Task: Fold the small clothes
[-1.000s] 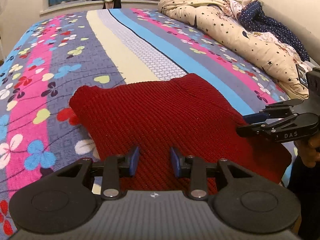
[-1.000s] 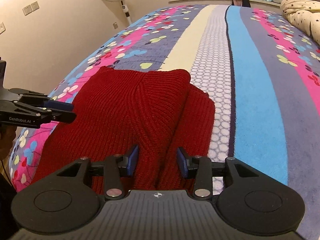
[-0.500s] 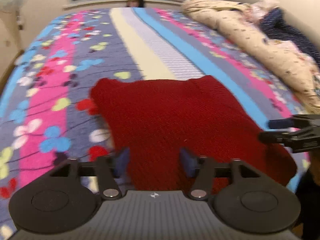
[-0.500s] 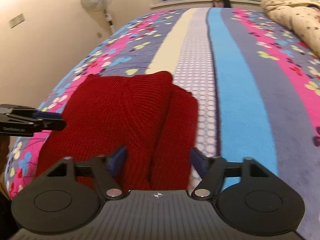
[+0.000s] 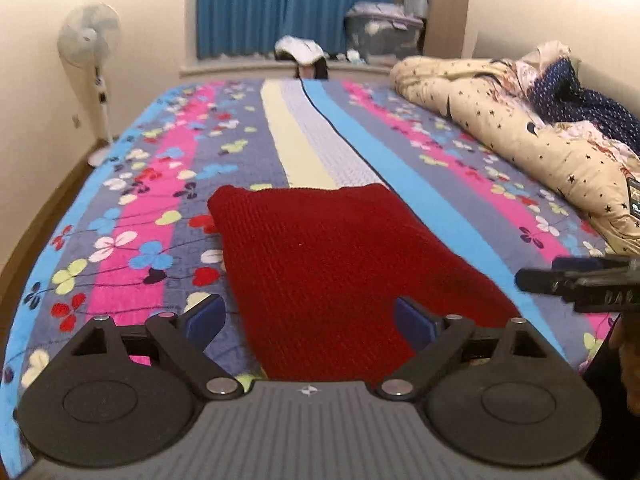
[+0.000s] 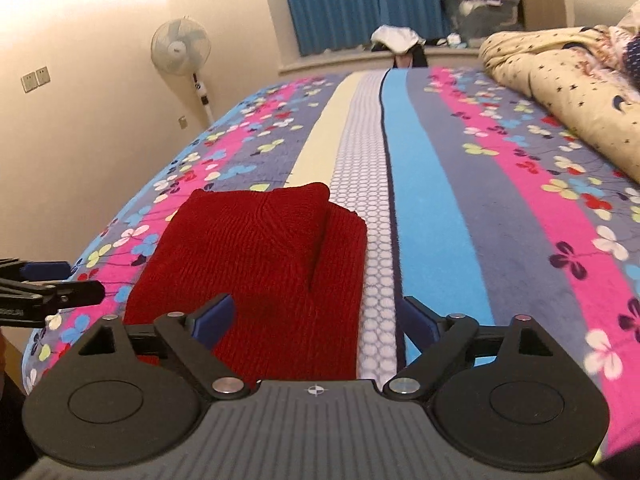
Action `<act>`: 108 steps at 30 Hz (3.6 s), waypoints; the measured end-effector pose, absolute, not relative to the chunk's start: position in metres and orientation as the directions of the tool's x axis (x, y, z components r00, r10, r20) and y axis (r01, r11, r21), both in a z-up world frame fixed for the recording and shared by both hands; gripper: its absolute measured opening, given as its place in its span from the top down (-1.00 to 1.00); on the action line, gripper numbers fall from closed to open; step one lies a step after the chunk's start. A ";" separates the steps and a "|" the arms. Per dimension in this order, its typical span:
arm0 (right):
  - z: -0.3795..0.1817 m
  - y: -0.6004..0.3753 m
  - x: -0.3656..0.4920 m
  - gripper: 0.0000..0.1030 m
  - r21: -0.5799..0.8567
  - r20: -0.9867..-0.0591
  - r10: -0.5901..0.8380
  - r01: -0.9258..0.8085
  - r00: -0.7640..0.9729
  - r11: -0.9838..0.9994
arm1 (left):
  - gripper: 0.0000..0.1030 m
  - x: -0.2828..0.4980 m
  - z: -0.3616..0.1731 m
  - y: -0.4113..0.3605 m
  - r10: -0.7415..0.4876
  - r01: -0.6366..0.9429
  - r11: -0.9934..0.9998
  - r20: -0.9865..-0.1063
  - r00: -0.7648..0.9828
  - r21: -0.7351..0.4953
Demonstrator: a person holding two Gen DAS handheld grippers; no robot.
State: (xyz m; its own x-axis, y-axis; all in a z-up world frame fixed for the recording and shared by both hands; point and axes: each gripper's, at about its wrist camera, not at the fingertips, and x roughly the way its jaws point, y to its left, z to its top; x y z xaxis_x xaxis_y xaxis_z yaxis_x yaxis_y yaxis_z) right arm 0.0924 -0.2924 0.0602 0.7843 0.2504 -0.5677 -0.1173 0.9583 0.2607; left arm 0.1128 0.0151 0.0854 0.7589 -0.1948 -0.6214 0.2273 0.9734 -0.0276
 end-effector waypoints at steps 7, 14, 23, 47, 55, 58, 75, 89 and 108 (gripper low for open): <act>0.055 -0.275 0.064 -0.87 0.209 -0.555 0.242 -0.148 0.796 0.967 | -0.83 0.074 0.070 -0.002 -0.146 0.121 0.989 -0.622 0.769 -0.083; 0.047 -0.267 0.073 -0.87 0.232 -0.582 0.257 -0.146 0.771 0.962 | -0.99 0.088 0.056 0.003 -0.082 0.068 0.997 -0.672 0.736 -0.046; 0.047 -0.253 0.075 -0.87 0.215 -0.581 0.265 -0.169 0.770 0.962 | -0.99 0.091 0.047 0.008 -0.061 0.051 0.998 -0.709 0.702 -0.036; 0.045 -0.243 0.077 -0.87 0.217 -0.596 0.294 -0.202 0.747 0.955 | -0.99 0.096 0.043 0.010 -0.056 0.020 0.998 -0.733 0.678 -0.057; 0.044 -0.242 0.078 -0.87 0.217 -0.602 0.295 -0.203 0.742 0.955 | -0.99 0.097 0.043 0.011 -0.054 0.018 0.998 -0.734 0.677 -0.057; 0.043 -0.242 0.079 -0.87 0.217 -0.604 0.294 -0.203 0.741 0.955 | -0.99 0.097 0.043 0.012 -0.054 0.018 0.998 -0.734 0.677 -0.058; 0.043 -0.242 0.080 -0.87 0.218 -0.605 0.294 -0.201 0.740 0.955 | -0.99 0.097 0.042 0.012 -0.055 0.018 0.998 -0.734 0.677 -0.058; 0.043 -0.241 0.079 -0.87 0.217 -0.605 0.294 -0.202 0.740 0.955 | -0.99 0.097 0.042 0.011 -0.054 0.019 0.998 -0.733 0.678 -0.056; 0.043 -0.241 0.079 -0.87 0.216 -0.604 0.294 -0.203 0.741 0.955 | -0.99 0.097 0.042 0.008 -0.055 0.021 0.998 -0.733 0.679 -0.056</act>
